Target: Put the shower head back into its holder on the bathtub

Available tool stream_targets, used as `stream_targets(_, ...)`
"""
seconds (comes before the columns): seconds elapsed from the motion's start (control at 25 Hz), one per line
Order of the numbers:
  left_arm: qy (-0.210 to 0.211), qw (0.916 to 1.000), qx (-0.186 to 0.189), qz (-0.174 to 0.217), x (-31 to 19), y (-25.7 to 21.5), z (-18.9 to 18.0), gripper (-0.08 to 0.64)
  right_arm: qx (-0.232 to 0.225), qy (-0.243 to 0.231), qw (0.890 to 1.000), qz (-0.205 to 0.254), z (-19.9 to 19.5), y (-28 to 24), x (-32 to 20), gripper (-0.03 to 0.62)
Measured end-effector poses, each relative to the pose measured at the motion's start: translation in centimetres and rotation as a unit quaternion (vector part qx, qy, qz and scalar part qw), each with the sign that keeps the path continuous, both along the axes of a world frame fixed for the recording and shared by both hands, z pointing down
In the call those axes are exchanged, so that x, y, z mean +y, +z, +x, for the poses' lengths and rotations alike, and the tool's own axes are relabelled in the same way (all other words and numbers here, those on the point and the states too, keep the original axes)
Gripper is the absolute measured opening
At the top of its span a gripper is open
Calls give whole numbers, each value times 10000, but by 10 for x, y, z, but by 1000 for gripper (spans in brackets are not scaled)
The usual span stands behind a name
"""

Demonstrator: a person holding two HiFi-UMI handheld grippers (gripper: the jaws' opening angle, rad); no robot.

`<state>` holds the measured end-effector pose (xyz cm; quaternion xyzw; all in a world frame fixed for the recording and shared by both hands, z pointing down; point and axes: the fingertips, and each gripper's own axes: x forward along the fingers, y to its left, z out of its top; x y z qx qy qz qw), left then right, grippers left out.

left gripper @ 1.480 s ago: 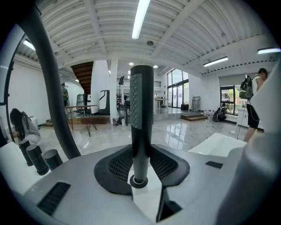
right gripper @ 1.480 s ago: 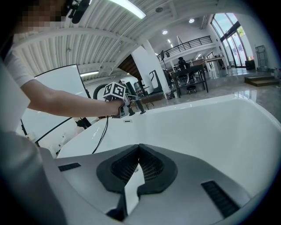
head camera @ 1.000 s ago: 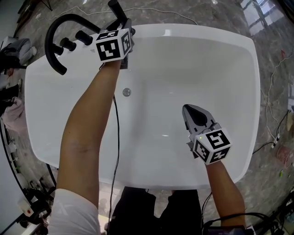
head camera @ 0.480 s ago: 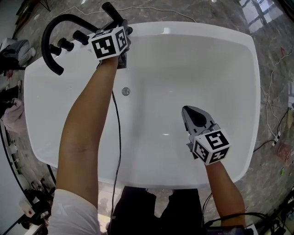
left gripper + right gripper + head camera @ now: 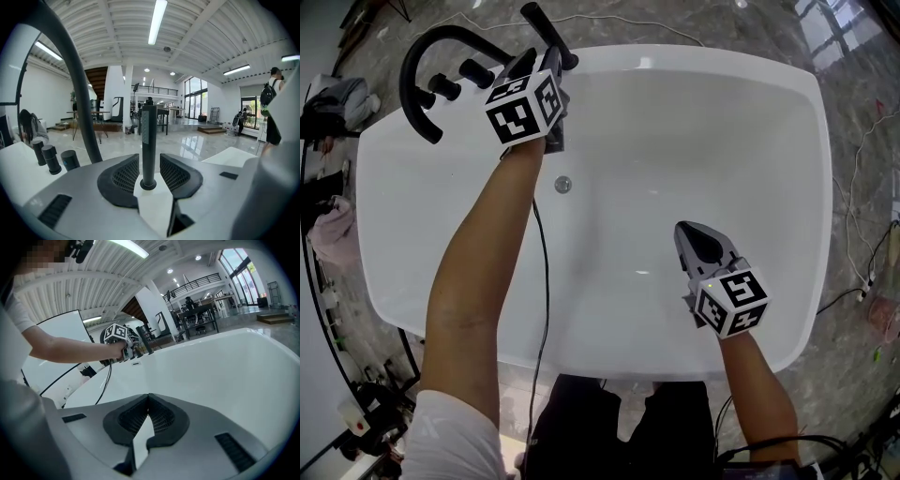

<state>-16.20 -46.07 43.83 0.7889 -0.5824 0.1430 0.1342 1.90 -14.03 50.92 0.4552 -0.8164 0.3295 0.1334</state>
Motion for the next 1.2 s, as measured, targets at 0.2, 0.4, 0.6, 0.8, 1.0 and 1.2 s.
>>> stream_targets(0.2, 6, 9995, 248, 184, 46, -21, 9, 103, 29, -80, 9999, 61, 6, -11, 10, 12)
stream_targets(0.4, 258, 9986, 262, 373, 91, -48, 33, 44, 64, -81, 9998, 179, 26, -34, 23, 11)
stream_targets(0.6, 347, 9980, 306, 433, 141, -88, 52, 25, -58, -35, 9997, 247, 48, -64, 49, 11)
stream_targets(0.8, 713, 9961, 148, 501, 219, -147, 73, 20, -290, -49, 9995, 100, 59, -94, 105, 11)
stream_targets(1.0, 743, 9934, 105, 869, 278, -230, 73, 18, -407, -170, 9990, 37, 56, -128, 160, 11)
stream_targets(1.2, 627, 9931, -89, 983, 333, -285, 58, 18, -406, -292, 9987, 138, 38, -164, 196, 12)
